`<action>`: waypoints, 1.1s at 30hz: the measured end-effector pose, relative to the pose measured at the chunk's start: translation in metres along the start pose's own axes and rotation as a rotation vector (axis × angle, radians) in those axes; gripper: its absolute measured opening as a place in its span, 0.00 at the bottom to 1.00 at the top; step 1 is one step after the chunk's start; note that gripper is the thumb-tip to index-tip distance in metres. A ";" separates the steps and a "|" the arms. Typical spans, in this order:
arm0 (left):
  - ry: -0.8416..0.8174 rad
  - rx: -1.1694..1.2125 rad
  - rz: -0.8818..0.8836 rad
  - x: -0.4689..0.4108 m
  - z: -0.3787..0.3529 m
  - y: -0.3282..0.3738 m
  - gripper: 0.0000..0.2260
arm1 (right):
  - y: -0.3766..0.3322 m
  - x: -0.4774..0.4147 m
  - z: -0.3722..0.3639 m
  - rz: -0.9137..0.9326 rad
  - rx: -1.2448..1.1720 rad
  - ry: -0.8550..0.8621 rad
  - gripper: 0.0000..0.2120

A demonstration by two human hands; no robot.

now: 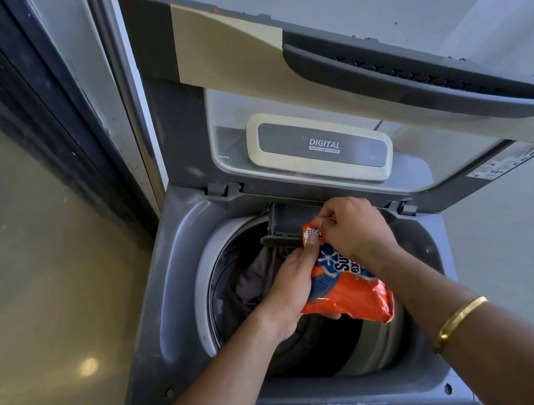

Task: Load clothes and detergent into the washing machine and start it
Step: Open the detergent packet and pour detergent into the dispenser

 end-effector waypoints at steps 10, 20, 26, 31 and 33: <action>-0.029 -0.015 0.016 0.000 0.001 0.005 0.19 | 0.002 0.001 0.004 -0.041 -0.055 0.012 0.06; -0.036 -0.041 0.029 -0.002 -0.003 0.011 0.24 | 0.007 -0.007 0.002 -0.071 -0.041 -0.009 0.07; -0.029 -0.063 0.014 -0.003 -0.003 0.010 0.23 | 0.008 -0.008 0.000 -0.056 -0.057 0.000 0.07; -0.021 -0.045 0.003 -0.001 -0.005 0.010 0.22 | 0.009 -0.004 0.005 -0.052 -0.095 0.036 0.07; -0.019 -0.053 -0.008 0.000 -0.005 0.010 0.21 | 0.010 -0.002 0.007 -0.048 -0.105 0.052 0.07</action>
Point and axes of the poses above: each hand's wrist, its own x-axis away from the middle knuckle, its own z-axis out of the back of the hand, y = z × x, the point moved 10 cm from there along -x, towards the middle knuckle
